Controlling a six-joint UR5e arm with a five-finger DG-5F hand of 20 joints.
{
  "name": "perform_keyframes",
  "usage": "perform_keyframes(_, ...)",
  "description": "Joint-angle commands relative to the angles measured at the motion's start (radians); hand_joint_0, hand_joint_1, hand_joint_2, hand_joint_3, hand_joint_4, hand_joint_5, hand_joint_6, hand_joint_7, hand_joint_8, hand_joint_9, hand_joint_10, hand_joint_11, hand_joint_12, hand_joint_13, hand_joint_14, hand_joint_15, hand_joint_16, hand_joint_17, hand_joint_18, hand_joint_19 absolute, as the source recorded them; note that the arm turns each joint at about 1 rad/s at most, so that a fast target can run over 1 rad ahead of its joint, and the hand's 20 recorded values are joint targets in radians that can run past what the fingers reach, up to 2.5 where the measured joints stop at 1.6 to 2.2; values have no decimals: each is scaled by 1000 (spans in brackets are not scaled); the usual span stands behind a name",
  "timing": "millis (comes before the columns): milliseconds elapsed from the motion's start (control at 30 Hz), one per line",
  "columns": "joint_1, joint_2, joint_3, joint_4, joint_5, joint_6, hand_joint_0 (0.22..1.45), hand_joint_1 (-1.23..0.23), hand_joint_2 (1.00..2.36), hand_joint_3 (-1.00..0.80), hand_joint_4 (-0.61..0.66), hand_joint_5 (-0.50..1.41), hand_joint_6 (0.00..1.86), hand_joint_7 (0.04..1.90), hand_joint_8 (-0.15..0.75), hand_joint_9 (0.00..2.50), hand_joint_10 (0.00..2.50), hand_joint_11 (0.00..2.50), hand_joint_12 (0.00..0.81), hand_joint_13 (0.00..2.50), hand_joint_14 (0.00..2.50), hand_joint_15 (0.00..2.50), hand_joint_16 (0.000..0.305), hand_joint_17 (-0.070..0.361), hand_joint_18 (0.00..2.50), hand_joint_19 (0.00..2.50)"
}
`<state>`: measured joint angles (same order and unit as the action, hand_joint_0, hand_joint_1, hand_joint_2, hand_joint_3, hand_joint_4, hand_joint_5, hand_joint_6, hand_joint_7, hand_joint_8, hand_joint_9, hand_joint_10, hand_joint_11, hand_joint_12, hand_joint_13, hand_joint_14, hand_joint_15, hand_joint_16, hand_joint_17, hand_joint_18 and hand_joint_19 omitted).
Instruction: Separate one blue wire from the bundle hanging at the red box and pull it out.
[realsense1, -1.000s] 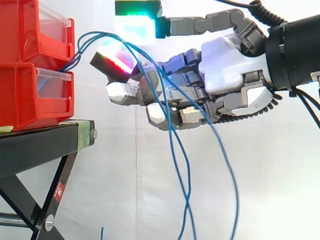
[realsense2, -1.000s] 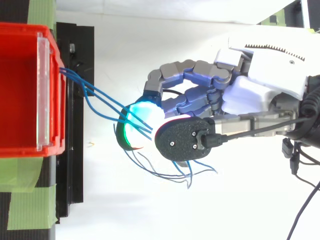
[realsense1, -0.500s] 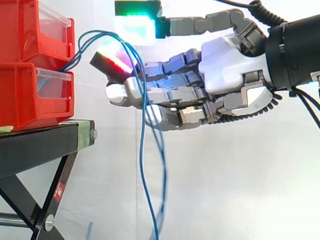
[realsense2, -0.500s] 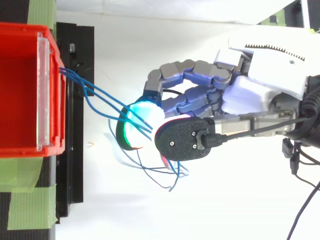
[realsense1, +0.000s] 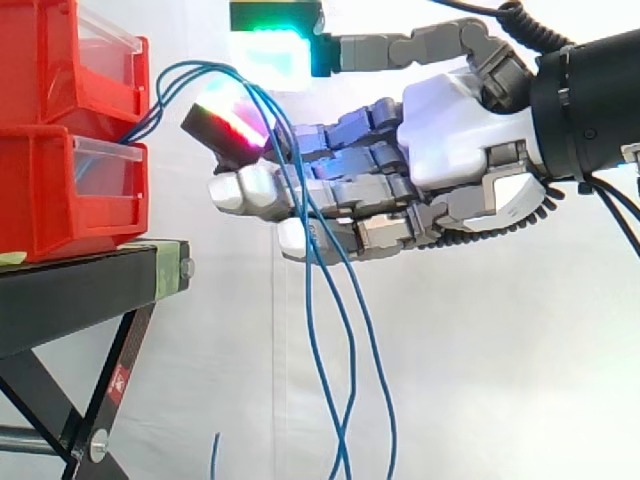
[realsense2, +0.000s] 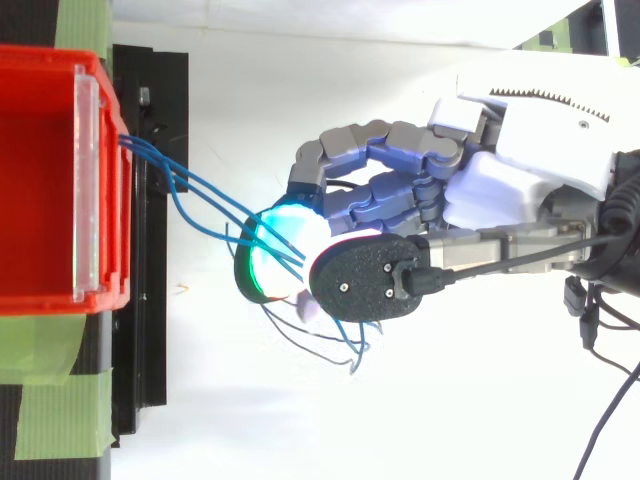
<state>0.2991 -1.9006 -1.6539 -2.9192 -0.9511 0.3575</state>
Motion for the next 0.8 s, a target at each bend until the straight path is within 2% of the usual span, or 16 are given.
perform_keyframes(0, 0, 0, 0, 0, 0, 0, 635, -678, 1026, -153, 213, -197, 824, 1031, 336, 656, 10, 681, 353, 1036, 15, 1127, 38, 85, 674, 725)
perform_keyframes(200, 0, 0, 0, 0, 0, 0, 639, -676, 1026, -161, 217, -199, 825, 1020, 337, 649, 12, 695, 326, 1117, 31, 1472, 40, 91, 724, 818)
perform_keyframes(300, 0, 0, -1, 0, 0, 0, 638, -676, 1026, -158, 213, -199, 825, 1021, 338, 649, 9, 711, 324, 1068, 328, 1424, 42, 94, 756, 880)
perform_keyframes(367, 0, 0, 0, 0, 0, 0, 639, -676, 1026, -161, 214, -199, 825, 1010, 339, 652, 9, 724, 324, 1057, 439, 1400, 42, 95, 771, 889)
perform_keyframes(533, 0, 0, -1, 0, 0, 0, 640, -676, 1026, -162, 213, -199, 825, 1005, 339, 655, 12, 725, 325, 1032, 577, 1369, 42, 95, 783, 926)
perform_keyframes(667, 0, 0, 0, 0, 3, 0, 639, -677, 1026, -161, 219, -199, 825, 1014, 339, 661, 12, 732, 328, 1021, 599, 1389, 42, 95, 791, 946)
perform_keyframes(733, 0, 0, 0, 0, 3, 0, 638, -677, 1026, -158, 210, -198, 825, 1008, 339, 664, 9, 733, 331, 1032, 480, 1409, 43, 97, 790, 925)
perform_keyframes(767, 0, 0, -1, 0, 3, 0, 638, -677, 1026, -160, 215, -198, 825, 1007, 339, 664, 11, 733, 332, 1054, 316, 1436, 43, 97, 780, 913)
